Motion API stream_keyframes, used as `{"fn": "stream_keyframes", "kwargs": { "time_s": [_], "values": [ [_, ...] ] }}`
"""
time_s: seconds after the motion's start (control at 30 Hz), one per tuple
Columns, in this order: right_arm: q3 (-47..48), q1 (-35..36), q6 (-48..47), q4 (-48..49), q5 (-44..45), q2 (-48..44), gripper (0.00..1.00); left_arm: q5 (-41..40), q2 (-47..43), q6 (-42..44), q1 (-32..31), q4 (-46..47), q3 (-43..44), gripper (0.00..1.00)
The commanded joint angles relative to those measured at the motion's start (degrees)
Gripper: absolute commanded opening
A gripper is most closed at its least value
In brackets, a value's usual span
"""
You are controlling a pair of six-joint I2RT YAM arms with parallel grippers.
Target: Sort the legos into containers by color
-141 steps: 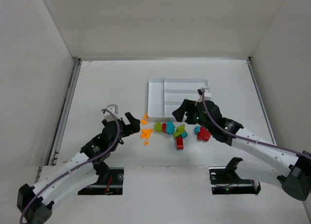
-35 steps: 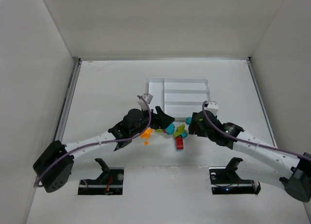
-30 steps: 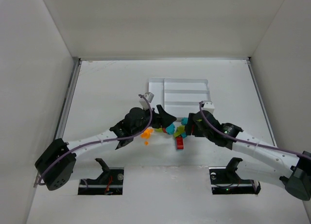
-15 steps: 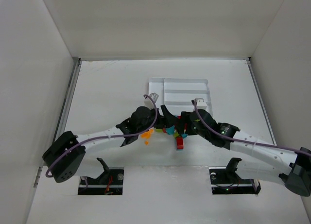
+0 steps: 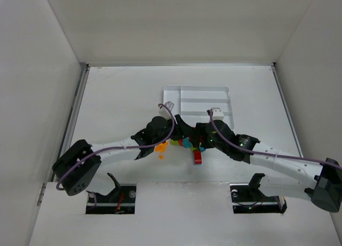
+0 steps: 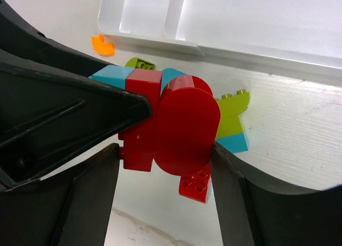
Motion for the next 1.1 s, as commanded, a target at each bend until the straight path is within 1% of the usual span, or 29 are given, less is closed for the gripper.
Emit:
{"fn": "stream_keyframes", "kwargs": {
  "time_s": [0.0,0.13,0.27,0.4,0.5,0.6,0.67,0.73,0.8,0.93,1.07],
  "values": [
    [2.41,0.54,-0.54,5.40,-0.16,-0.23,0.62,1.27,-0.03,-1.23,0.04,4.68,0.89,0.31],
    [1.71,0.54,-0.54,6.37,-0.16,-0.76,0.64,1.27,-0.21,-1.75,0.30,4.94,0.37,0.21],
    [0.39,0.63,-0.63,7.42,-0.25,-2.43,0.75,1.27,-2.31,-2.81,2.49,5.38,-1.39,0.15],
    [-2.16,0.10,-0.89,10.32,-1.21,-6.55,0.87,1.71,-6.35,-3.25,5.65,5.21,-3.76,0.14],
    [-4.53,-1.21,-1.42,14.53,-3.40,-10.24,0.92,2.67,-9.60,-3.95,8.73,4.77,-5.34,0.14],
    [-8.22,-4.63,-0.81,23.21,-7.61,-12.71,0.93,5.22,-11.98,-6.05,11.45,4.85,-6.57,0.13],
    [-10.33,-7.54,0.77,32.00,-13.67,-11.84,0.91,7.24,-13.65,-8.16,12.86,5.47,-7.37,0.13],
    [-11.13,-10.00,2.44,39.91,-19.90,-8.95,0.91,8.12,-15.66,-9.74,13.48,5.82,-8.07,0.13],
    [-11.74,-11.93,4.19,47.38,-24.31,-5.70,0.91,8.57,-17.95,-10.71,13.92,6.08,-9.12,0.13],
    [-12.18,-14.93,9.38,58.20,-29.07,0.89,0.94,9.79,-22.44,-12.30,15.24,6.09,-11.41,0.13],
    [-11.74,-14.76,12.72,65.60,-33.12,6.18,0.93,11.55,-25.16,-14.23,16.56,6.17,-12.90,0.13]
  ]
}}
